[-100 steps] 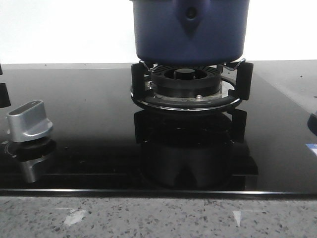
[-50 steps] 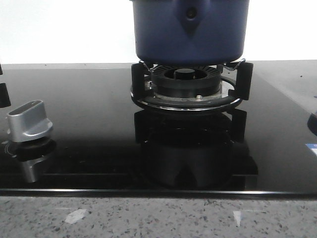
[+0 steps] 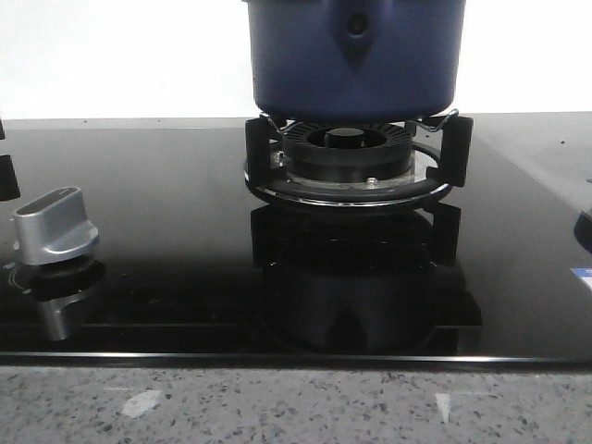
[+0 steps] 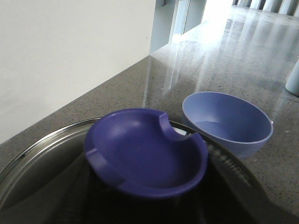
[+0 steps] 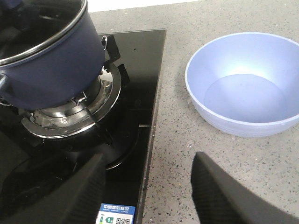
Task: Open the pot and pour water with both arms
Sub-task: 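Reach the right gripper to the light blue bowl and grasp its rim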
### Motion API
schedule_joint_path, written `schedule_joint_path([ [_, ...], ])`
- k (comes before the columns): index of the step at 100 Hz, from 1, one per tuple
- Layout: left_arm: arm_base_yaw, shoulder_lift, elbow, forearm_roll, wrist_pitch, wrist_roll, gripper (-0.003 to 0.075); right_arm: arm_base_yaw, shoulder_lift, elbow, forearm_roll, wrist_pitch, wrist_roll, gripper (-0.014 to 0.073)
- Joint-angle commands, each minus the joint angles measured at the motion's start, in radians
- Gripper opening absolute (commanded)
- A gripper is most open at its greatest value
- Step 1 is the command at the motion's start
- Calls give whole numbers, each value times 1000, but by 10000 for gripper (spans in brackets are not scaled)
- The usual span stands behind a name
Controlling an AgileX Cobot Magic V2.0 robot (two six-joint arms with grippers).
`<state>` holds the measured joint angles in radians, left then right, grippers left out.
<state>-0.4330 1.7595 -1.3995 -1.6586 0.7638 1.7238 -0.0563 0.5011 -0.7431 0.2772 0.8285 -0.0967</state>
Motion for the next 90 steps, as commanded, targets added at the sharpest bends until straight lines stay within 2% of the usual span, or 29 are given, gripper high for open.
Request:
schedule_joint_path([
  [1, -2, -51, -32, -67, 49, 0, 258, 1, 13, -32, 4, -58, -6, 371],
  [29, 45, -109, -46, -67, 69, 0, 259, 1, 28, -32, -49, -58, -5, 371],
  [50, 133, -165, -67, -67, 92, 0, 259, -4, 124, -69, -109, -41, 89, 371],
  [69, 239, -199, -67, -65, 132, -8, 259, -37, 285, -195, -254, 5, 183, 371],
  [90, 352, -206, -67, -67, 188, -36, 259, -152, 527, -377, -283, 95, 192, 371],
])
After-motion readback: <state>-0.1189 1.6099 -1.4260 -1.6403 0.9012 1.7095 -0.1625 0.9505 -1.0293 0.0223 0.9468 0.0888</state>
